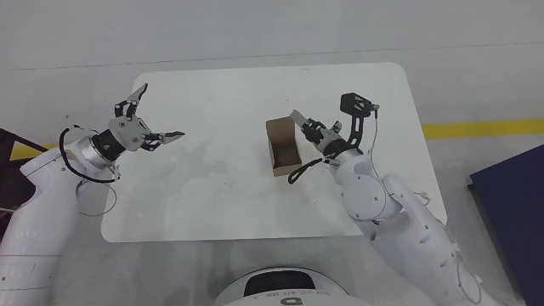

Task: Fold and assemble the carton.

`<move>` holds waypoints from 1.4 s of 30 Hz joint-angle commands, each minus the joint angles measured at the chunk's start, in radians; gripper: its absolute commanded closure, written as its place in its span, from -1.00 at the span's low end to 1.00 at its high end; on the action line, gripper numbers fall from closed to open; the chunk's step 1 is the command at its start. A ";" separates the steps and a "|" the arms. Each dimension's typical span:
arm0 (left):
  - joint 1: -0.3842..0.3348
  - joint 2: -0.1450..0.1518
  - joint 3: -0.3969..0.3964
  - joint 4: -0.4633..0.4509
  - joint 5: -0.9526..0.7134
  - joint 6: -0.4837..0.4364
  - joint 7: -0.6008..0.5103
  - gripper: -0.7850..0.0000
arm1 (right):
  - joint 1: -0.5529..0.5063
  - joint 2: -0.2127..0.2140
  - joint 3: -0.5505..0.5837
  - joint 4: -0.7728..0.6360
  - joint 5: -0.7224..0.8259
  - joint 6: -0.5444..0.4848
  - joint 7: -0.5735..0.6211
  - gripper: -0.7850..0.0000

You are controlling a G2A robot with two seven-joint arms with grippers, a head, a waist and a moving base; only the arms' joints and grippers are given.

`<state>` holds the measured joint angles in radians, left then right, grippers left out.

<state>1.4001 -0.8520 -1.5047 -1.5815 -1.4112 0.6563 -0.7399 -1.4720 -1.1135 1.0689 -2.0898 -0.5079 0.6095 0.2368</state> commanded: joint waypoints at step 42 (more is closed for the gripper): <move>0.000 0.000 0.000 0.000 0.000 0.000 0.000 -1.00 | 0.061 0.007 0.033 0.306 0.162 -0.311 0.412 0.07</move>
<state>1.4001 -0.8520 -1.5047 -1.5815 -1.4112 0.6563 -0.7399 -1.4180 -1.1051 1.1096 -1.7867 -0.3380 0.2941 0.6456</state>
